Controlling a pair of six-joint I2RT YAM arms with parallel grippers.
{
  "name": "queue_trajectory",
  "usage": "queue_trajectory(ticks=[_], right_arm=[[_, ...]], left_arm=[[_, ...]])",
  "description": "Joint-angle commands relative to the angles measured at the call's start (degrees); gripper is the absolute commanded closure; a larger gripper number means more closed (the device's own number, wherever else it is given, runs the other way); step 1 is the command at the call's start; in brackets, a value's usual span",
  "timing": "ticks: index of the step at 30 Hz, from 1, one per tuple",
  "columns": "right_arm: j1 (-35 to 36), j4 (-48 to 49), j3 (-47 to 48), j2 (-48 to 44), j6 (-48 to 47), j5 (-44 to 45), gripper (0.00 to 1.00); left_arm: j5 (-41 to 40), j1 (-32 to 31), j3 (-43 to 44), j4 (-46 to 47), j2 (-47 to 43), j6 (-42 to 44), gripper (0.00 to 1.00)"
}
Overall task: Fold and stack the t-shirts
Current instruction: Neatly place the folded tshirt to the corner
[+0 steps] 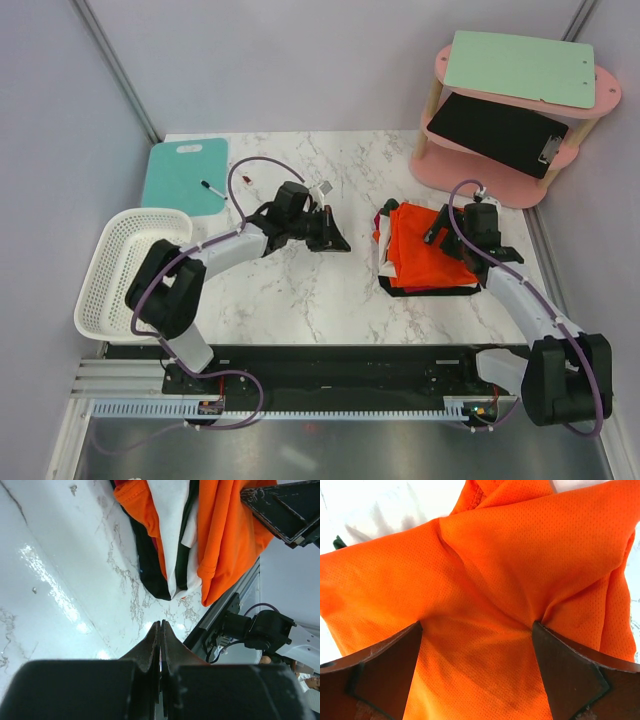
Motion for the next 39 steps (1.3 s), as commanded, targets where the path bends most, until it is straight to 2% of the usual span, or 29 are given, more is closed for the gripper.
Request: queue_trajectory(ticks=[1,8,12,15,18,20,21,22,23,24,26,30,32,33,34,36,39], right_arm=[[-0.1,-1.1,-0.2,-1.9,0.0,-1.9,0.02],[0.7,-2.5,9.1,-3.8,-5.2,-7.8,0.02],[3.8,-4.6,15.3,2.7,-8.8,-9.0,0.02],[9.4,-6.1,20.5,8.5,-11.1,-7.4,0.03],[15.4,-7.5,25.9,14.5,-12.7,-5.5,0.16],[18.6,-9.7,30.5,19.9,-13.8,-6.3,0.34],[19.5,-10.8,32.3,21.7,-14.2,-6.7,0.44],[21.2,-11.7,35.0,23.4,-14.8,-6.7,0.66],[22.0,-13.2,36.0,26.6,-15.1,-6.7,0.76],[22.7,-13.8,37.0,28.1,-15.4,-6.6,0.90],[24.0,-16.1,39.2,32.9,-15.5,-5.7,1.00],[25.0,-20.1,41.7,39.9,-15.3,-3.3,1.00],[25.1,-20.9,41.6,42.2,-14.7,-2.7,1.00],[25.0,-21.1,41.4,42.8,-14.6,-0.5,1.00],[25.0,-21.4,41.3,43.4,-14.4,0.1,1.00],[25.1,-21.8,41.1,43.8,-14.1,1.7,1.00],[25.1,-22.5,40.9,44.2,-14.0,4.3,1.00]], left_arm=[[-0.5,0.9,-0.4,-0.8,-2.1,3.1,0.98],[-1.6,2.6,-1.2,-3.0,-4.8,4.6,0.98],[-3.7,5.8,-1.7,-7.1,-6.4,6.4,0.98],[-5.8,9.3,-2.5,-9.6,-7.5,7.8,0.98],[-10.0,12.3,-2.9,-13.7,-8.1,9.0,0.98],[-12.8,13.4,-2.5,-17.2,-7.8,9.7,0.97],[-15.3,14.3,-2.2,-18.6,-7.5,9.9,0.96],[-16.1,14.9,-2.2,-19.4,-7.3,9.9,0.94],[-16.7,15.4,-2.2,-20.6,-6.7,9.9,0.92],[-17.4,16.4,-2.2,-21.0,-6.3,10.0,0.91],[-17.6,17.6,-2.4,-22.1,-5.5,9.9,0.86],[-17.9,19.4,-2.7,-23.0,-3.5,10.1,0.71],[-18.0,19.8,-2.8,-23.2,-3.1,10.1,0.53],[-18.3,19.9,-2.9,-23.4,-3.1,10.3,0.48],[-18.4,20.0,-2.9,-23.4,-3.1,10.3,0.36],[-19.6,20.2,-3.0,-23.9,-3.4,10.3,0.27],[-21.4,20.2,-2.6,-24.8,-3.7,10.3,0.20]])
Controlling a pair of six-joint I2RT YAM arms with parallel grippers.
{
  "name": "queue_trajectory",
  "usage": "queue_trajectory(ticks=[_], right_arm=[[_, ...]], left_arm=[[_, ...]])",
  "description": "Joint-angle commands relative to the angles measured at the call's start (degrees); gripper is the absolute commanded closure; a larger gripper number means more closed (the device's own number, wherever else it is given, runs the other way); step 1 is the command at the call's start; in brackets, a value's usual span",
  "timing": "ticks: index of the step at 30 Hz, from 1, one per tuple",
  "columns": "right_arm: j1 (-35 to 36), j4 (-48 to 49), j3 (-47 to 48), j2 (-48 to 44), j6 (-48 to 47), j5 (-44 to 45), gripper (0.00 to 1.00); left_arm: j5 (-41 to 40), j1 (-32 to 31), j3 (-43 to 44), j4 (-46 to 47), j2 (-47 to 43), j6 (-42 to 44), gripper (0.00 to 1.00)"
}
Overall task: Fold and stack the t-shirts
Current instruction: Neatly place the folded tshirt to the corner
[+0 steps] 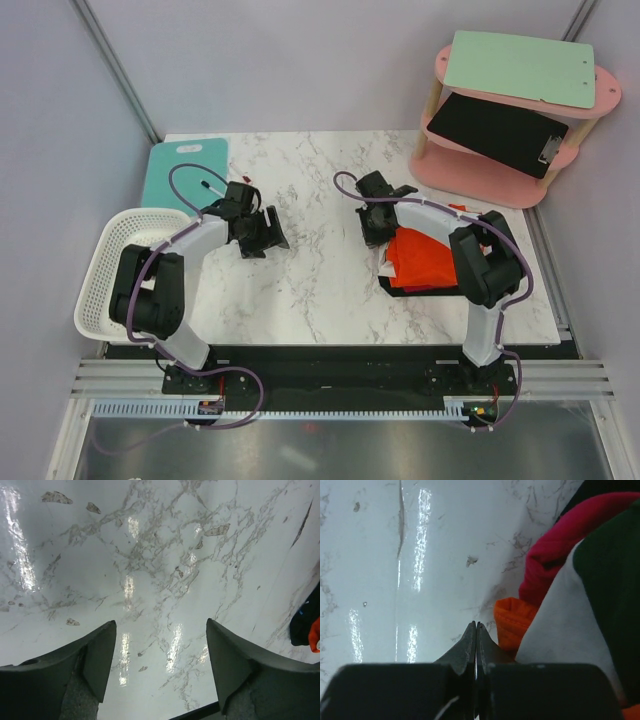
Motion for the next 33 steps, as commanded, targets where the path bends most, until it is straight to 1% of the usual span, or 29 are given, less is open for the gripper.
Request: queue_trajectory(ticks=[1,6,10,11,16,17,20,23,25,26,28,30,33], right_arm=[[0.0,-2.2,1.0,-0.2,0.4,6.0,1.00],[0.0,-4.9,0.7,1.6,0.8,11.2,1.00],[-0.1,-7.5,-0.6,2.5,1.5,16.2,1.00],[-0.1,-8.1,-0.7,2.6,1.6,18.6,1.00],[-1.2,-11.0,-3.3,1.7,2.7,23.8,1.00],[-1.4,-11.7,-3.7,1.5,3.4,27.1,1.00],[-2.9,-13.8,-6.2,1.0,4.7,31.4,1.00],[-6.1,-13.7,-9.1,-0.6,5.4,34.1,1.00],[-8.7,-14.8,-9.9,-1.7,6.0,37.8,1.00],[-9.1,-15.3,-9.9,-1.9,6.2,39.2,1.00],[-9.2,-17.9,-9.5,-2.3,7.9,44.7,1.00],[-10.0,-18.3,-10.1,-3.5,8.6,46.5,1.00],[-10.2,-17.9,-9.9,-4.8,8.2,45.3,1.00]], left_arm=[[-3.6,0.3,0.5,-1.6,-1.0,1.6,0.18],[-5.9,0.3,1.2,-2.7,-1.6,1.5,0.11],[-6.9,0.4,1.3,-3.2,-1.8,1.6,0.10],[-7.1,0.4,1.4,-3.2,-1.7,1.6,0.10],[-7.1,0.4,1.5,-3.3,-1.5,1.4,0.09],[-7.0,0.4,1.5,-3.3,-1.4,1.1,0.09],[-6.6,0.4,1.7,-3.2,-1.3,0.9,0.08],[-6.7,0.4,1.7,-3.2,-1.6,0.9,0.07],[-6.7,0.4,1.5,-3.2,-2.0,0.9,0.07],[-6.7,0.4,1.5,-3.3,-2.1,1.1,0.07],[-6.8,0.4,1.4,-3.2,-2.1,1.0,0.07],[-6.7,0.4,1.5,-3.2,-2.0,0.9,0.06],[-6.5,0.4,1.5,-3.2,-1.7,0.9,0.06]])
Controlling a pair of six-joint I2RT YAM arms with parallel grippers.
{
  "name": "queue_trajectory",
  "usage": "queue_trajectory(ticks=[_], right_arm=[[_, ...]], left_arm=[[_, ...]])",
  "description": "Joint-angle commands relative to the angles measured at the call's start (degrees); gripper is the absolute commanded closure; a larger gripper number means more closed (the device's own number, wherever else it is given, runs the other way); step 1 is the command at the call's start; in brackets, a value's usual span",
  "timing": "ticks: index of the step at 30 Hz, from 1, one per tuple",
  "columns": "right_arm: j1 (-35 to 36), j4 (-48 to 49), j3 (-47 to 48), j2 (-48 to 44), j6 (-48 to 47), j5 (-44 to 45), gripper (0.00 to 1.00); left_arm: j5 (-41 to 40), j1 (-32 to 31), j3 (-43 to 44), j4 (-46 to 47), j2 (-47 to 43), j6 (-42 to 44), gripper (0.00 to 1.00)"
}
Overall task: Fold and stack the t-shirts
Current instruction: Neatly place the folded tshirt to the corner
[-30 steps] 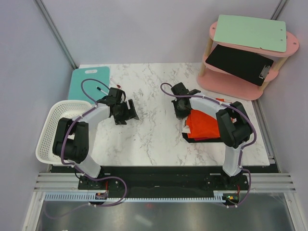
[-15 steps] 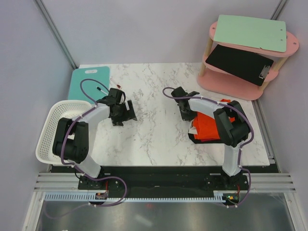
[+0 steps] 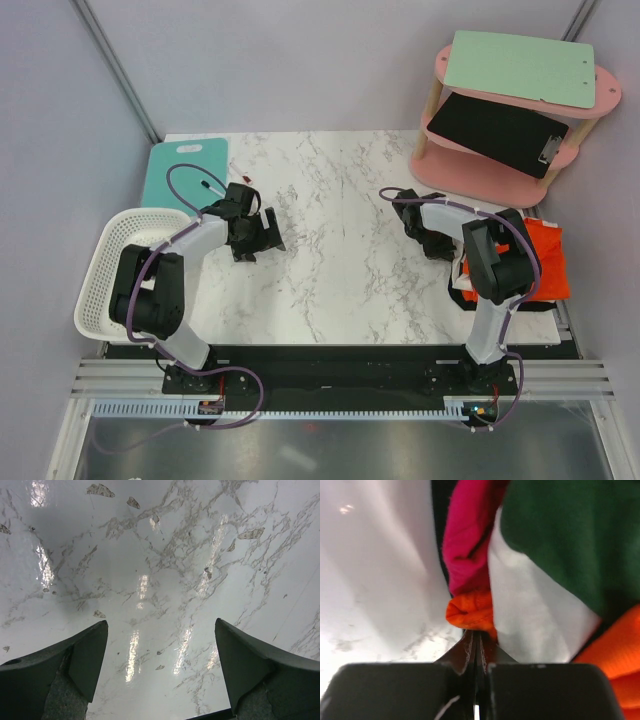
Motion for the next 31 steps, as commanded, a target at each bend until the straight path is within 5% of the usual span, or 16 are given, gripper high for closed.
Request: queue_trajectory(ticks=[1,9,14,21,31], right_arm=[[0.0,-3.3,0.3,-4.1,1.0,4.8,1.00],[6.6,2.1,4.7,-9.8,-4.2,-3.0,0.92],[12.8,12.9,5.1,-12.6,-7.5,-13.2,0.73],[13.8,33.1,0.1,-15.4,-7.1,-32.2,0.04],[14.4,36.3,3.6,-6.5,-7.2,-33.1,0.02]], left_arm=[[-0.9,0.3,1.4,-0.3,-1.9,1.0,0.06],[-2.8,0.3,-0.4,0.8,-5.3,1.7,0.00],[-3.2,0.3,-3.2,4.3,-10.3,2.4,0.00],[-7.3,0.3,-3.8,4.2,-11.4,3.8,0.00],[-13.5,0.3,-2.8,5.2,-6.7,4.5,0.00]])
